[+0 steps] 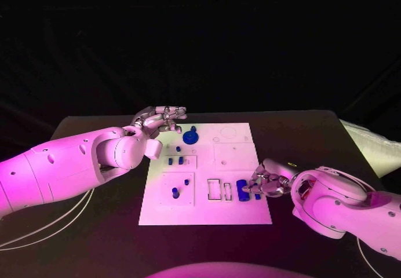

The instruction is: Assemble the parts on the task board

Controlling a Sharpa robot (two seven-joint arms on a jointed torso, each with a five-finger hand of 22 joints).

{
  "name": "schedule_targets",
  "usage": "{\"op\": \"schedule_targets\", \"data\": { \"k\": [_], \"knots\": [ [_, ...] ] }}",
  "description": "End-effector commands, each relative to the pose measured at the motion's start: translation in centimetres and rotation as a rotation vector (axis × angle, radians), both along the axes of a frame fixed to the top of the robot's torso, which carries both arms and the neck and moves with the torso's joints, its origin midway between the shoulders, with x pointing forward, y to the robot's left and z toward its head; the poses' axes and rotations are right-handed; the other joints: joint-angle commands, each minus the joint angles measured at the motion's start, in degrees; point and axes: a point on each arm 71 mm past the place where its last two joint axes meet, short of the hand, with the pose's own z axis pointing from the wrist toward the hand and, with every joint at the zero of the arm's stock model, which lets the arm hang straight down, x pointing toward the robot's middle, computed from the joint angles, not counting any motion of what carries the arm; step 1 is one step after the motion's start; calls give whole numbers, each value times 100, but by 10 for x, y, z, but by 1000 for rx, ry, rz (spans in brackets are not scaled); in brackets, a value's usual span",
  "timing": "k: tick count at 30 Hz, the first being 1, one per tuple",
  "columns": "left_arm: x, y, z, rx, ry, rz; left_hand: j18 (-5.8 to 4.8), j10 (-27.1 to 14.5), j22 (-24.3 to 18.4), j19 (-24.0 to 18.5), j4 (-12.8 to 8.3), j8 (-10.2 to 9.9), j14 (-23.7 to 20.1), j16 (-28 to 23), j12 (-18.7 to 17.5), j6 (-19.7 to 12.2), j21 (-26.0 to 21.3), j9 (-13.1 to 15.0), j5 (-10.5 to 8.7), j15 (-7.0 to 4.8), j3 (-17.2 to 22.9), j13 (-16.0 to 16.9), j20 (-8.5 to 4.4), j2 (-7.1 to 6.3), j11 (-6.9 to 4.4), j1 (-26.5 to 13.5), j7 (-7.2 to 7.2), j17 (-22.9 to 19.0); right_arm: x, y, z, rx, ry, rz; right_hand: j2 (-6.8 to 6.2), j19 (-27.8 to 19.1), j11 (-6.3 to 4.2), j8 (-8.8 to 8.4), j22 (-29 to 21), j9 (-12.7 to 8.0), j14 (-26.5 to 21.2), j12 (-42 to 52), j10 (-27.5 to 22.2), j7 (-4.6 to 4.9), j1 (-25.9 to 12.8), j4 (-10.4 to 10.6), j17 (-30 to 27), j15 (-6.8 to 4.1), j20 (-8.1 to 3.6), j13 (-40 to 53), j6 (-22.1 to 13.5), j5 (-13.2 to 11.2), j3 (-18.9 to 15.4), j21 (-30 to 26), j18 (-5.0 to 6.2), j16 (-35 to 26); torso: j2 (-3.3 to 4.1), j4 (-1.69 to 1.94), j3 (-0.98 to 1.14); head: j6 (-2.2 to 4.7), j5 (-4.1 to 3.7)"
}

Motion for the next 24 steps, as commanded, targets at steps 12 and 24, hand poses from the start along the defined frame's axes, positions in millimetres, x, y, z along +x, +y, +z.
{"op": "schedule_targets", "data": {
  "k": [12,24],
  "knots": [
    [0,-1,0,-7,-4,-12,62,-56,-6,15,-6,22,-40,-13,26,-47,-23,-7,-28,-7,-32,8,21,10,3,-27,3,-5,-1,14,-9,-57,28,50,92,5,-14,73,32,45,211,209,57,-25,96,0,46,-18,-4,275,-28,35,-121,50,-55,71,-4,20,-15,-37,-7],
    [0,0,0,-6,-4,-10,62,-56,-6,15,-6,22,-40,-13,26,-47,-23,-7,-28,-7,-32,8,21,10,3,-27,3,-5,3,16,-19,-92,45,55,338,16,-32,167,79,122,218,292,68,-44,363,-25,104,-31,-15,504,-2,139,-149,78,-62,119,3,41,-21,-48,-6]
  ]
}}
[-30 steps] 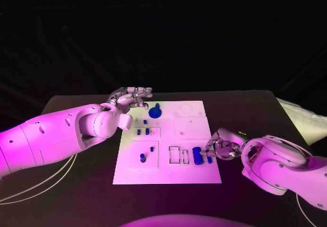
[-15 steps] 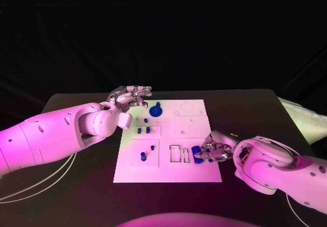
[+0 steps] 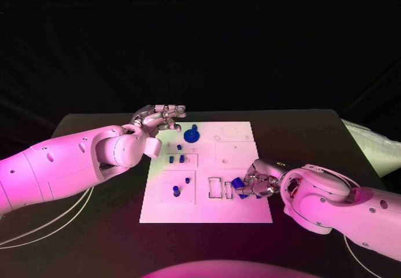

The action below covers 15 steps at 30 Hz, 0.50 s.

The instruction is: Assemble the parts on the task board

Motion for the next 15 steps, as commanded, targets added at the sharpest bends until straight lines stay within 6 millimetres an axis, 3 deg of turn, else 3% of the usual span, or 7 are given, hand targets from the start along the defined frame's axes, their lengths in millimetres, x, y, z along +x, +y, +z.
{"op": "schedule_targets", "data": {
  "k": [1,9,15],
  "knots": [
    [0,-2,1,-8,-5,-15,62,-56,-7,15,-6,22,-40,-13,26,-47,-23,-6,-28,-7,-33,9,21,10,3,-27,3,-6,-2,-4,-10,-49,28,-2,91,25,-16,32,39,19,222,43,58,-29,114,-10,31,-35,-18,39,32,53,-25,38,-65,34,5,10,-6,-9,-10],
    [-1,-2,1,-8,-4,-15,62,-56,-7,15,-6,22,-40,-13,26,-47,-23,-6,-28,-7,-33,9,21,10,3,-27,3,-6,-3,-4,-5,30,1,-49,226,101,-93,149,215,140,241,348,327,-116,203,4,130,-96,-69,438,241,430,-86,143,-96,112,3,12,2,-10,-11],
    [-1,-2,1,-8,-4,-15,62,-56,-7,15,-6,22,-40,-13,26,-47,-23,-6,-28,-7,-33,9,21,10,3,-27,3,-6,-7,-3,7,120,-31,-76,304,124,-124,176,268,199,251,432,424,-151,170,24,196,-122,-98,572,313,601,-125,176,-106,159,-2,15,-5,-4,-13]
  ]
}}
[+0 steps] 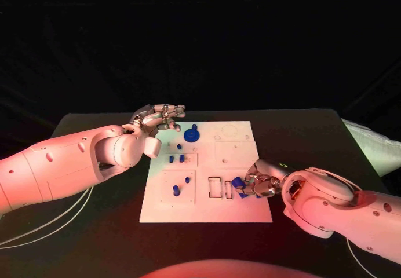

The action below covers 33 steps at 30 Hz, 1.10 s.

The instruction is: Assemble the parts on the task board

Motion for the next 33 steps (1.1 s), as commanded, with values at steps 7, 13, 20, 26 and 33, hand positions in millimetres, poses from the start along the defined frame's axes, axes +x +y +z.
{"op": "schedule_targets", "data": {
  "k": [7,13,20,26,33],
  "knots": [
    [0,-3,1,-9,-5,-17,62,-56,-7,15,-6,22,-40,-13,26,-47,-23,-7,-28,-7,-33,10,21,11,3,-27,3,-7,-2,8,14,113,-13,-34,144,45,-39,75,17,156,252,23,80,-46,-56,15,28,-48,-24,39,92,76,-58,39,-108,36,4,19,-9,14,-9],
    [-1,-3,1,-10,-6,-18,62,-56,-7,15,-6,22,-40,-13,26,-47,-23,-7,-28,-7,-33,10,21,11,3,-27,3,-7,-2,21,10,117,36,-1,186,46,-44,76,20,177,252,39,103,-53,-96,20,31,-54,-30,78,105,109,-76,42,-109,40,1,18,-6,22,8],
    [-1,-4,1,-11,-5,-21,62,-56,-7,15,-6,22,-40,-13,26,-47,-23,-7,-28,-7,-33,10,21,11,3,-27,3,-7,-2,39,3,103,91,42,347,44,-58,65,24,266,249,86,189,-75,-423,24,43,-66,-43,219,140,-190,-248,45,-109,55,4,28,-14,18,-2],
    [-1,-4,1,-12,-5,-22,61,-79,-23,16,-8,35,-54,-11,52,-61,-44,-6,-27,-3,-48,15,25,22,7,-34,6,-20,0,47,2,109,79,43,360,45,-60,63,28,281,249,88,197,-77,-456,24,42,-67,-44,238,143,-219,-276,47,-110,56,7,22,-10,15,-3],
    [-1,-5,1,-13,-5,-25,61,-79,-23,16,-8,35,-54,-11,52,-61,-44,-6,-27,-3,-48,15,25,22,7,-34,6,-20,2,49,0,106,68,40,388,43,-63,56,27,322,246,65,201,-80,-574,26,35,-69,-47,264,146,-288,-372,46,-109,53,6,24,-8,11,0]
  ]
}}
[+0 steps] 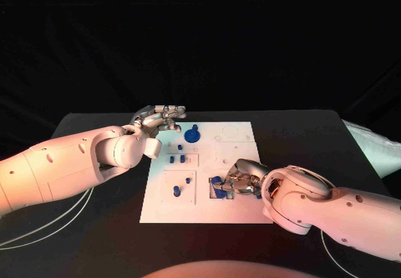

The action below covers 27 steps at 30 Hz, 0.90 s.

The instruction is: Assemble the parts on the task board

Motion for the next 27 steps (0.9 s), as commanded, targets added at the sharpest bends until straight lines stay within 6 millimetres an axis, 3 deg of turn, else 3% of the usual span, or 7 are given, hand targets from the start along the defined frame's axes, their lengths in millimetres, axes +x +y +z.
{"op": "schedule_targets", "data": {
  "k": [1,2,8,10,16,19,27],
  "knots": [
    [-1,-3,1,-11,-6,-20,61,-27,-5,16,9,35,-53,-11,20,-40,-16,-6,-27,-3,-31,6,25,22,-3,-34,-15,-5,0,1,-1,-11,-2,6,1,23,18,-29,8,22,245,-7,-3,33,-115,5,-5,-28,-27,17,-9,-67,-84,19,-110,30,1,1,2,-7,4],
    [-1,-3,1,-11,-6,-20,61,-27,-5,16,9,35,-53,-11,20,-40,-16,-6,-27,-3,-31,6,25,22,-3,-34,-15,-5,0,1,-1,-11,-4,7,6,21,18,-31,6,37,244,-18,-3,32,-165,4,-7,-29,-27,24,-9,-148,-127,18,-110,30,1,1,2,-7,4],
    [-1,-3,0,-12,-5,-22,61,-32,-8,16,10,37,-55,-10,25,-43,-20,-6,-27,-2,-34,7,25,26,-2,-37,-15,-7,2,2,-1,-8,-29,3,-29,-17,46,-86,-54,142,223,-447,-185,60,-746,6,-63,-7,-14,-207,-84,-1411,-633,-26,-98,-12,-3,1,2,-6,3],
    [-1,-3,0,-12,-5,-22,61,-32,-8,16,10,37,-55,-10,25,-43,-20,-6,-27,-2,-34,7,25,26,-2,-37,-15,-7,2,2,0,-8,-38,4,-68,-34,58,-104,-82,168,216,-624,-261,73,-865,6,-79,2,-5,-323,-113,-1618,-765,-46,-92,-27,-1,2,3,-8,3],
    [-1,-3,0,-11,-4,-21,61,-32,-8,16,10,37,-55,-10,25,-43,-20,-6,-27,-2,-34,7,25,26,-2,-37,-15,-7,1,1,2,-13,-73,15,-114,-49,68,-122,-106,203,210,-772,-313,84,-899,-17,-95,12,4,-407,-139,-1607,-872,-64,-87,-44,-1,3,2,-12,0],
    [-1,-3,0,-11,-4,-21,61,-32,-8,16,10,37,-55,-10,25,-43,-20,-6,-27,-2,-34,7,25,26,-2,-37,-15,-7,-1,0,3,-17,-82,29,-118,-50,67,-127,-107,247,212,-778,-286,82,-541,-133,-94,12,8,-372,-139,-1399,-823,-68,-86,-49,0,6,5,-17,3],
    [-1,-2,0,-11,-4,-20,61,-32,-8,16,10,37,-55,-10,25,-43,-20,-6,-27,-2,-34,7,25,26,-2,-37,-15,-7,-6,4,3,-46,-88,85,-128,-31,51,-119,-61,356,222,-605,-153,70,389,-558,-72,0,-1,-139,-119,-1533,-683,-48,-94,-42,-4,3,5,-17,4]
  ]
}}
